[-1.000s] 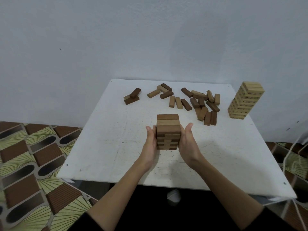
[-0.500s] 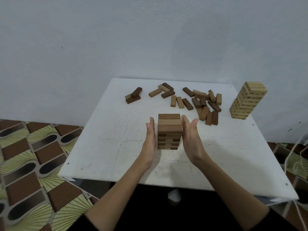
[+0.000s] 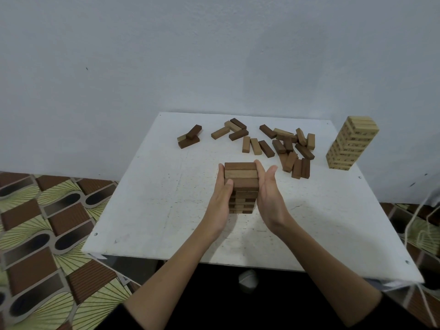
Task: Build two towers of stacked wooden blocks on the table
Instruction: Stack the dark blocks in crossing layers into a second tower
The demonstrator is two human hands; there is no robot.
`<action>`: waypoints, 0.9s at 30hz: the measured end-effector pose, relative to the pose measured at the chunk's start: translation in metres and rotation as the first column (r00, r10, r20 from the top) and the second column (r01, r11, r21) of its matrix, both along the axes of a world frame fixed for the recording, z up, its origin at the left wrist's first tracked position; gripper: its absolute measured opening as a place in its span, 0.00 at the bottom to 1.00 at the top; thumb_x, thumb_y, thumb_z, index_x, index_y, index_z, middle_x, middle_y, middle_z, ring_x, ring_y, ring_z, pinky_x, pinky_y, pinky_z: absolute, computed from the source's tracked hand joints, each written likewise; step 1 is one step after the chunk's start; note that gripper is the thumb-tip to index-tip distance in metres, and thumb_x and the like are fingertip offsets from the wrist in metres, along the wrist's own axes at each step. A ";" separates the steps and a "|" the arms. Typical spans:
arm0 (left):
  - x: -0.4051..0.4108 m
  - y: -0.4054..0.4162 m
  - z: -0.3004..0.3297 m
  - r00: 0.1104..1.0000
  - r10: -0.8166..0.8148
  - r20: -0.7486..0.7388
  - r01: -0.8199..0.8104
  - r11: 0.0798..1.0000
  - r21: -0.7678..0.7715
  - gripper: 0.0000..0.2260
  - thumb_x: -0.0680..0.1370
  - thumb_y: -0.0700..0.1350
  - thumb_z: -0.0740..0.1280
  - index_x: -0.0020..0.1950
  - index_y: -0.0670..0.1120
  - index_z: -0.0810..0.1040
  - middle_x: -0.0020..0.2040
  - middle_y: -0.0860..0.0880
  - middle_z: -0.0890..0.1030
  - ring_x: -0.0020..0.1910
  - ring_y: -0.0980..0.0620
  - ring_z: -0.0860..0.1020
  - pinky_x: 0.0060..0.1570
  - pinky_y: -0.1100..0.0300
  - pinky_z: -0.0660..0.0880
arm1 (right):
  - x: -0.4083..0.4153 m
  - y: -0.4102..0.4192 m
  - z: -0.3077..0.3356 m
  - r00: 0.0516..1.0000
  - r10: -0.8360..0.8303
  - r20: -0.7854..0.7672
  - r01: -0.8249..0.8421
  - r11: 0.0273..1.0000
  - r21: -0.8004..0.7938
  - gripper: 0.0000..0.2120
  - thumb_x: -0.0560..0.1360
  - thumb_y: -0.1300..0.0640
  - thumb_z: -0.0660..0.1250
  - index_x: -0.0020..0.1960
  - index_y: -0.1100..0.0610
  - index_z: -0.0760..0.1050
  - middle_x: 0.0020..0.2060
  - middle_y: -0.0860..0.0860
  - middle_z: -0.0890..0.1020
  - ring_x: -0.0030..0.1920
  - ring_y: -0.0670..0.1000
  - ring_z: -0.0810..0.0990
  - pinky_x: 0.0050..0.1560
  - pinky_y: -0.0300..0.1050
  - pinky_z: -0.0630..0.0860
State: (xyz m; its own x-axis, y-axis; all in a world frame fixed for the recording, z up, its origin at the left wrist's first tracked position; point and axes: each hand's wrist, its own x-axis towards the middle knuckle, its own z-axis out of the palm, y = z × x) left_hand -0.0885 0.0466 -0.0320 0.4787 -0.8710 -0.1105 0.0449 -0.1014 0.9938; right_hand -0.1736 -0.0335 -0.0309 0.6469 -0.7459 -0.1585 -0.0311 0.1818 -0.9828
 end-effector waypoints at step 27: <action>0.117 -0.068 -0.029 0.891 0.022 0.453 -0.113 0.978 0.174 0.16 0.83 0.45 0.56 0.70 0.45 0.69 0.70 0.48 0.69 0.68 0.50 0.68 0.63 0.61 0.62 | 0.053 -0.148 -0.013 0.679 -0.284 -0.677 -0.470 0.540 -0.698 0.18 0.81 0.60 0.53 0.70 0.59 0.65 0.70 0.62 0.63 0.70 0.62 0.61 0.69 0.54 0.58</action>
State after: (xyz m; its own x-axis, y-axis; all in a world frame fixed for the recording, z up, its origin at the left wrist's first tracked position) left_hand 0.0286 -0.0211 -0.0607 0.5736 -0.8185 -0.0314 -0.3847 -0.3030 0.8719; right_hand -0.1211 -0.1819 -0.0436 0.7005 -0.7122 0.0457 -0.6610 -0.6716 -0.3348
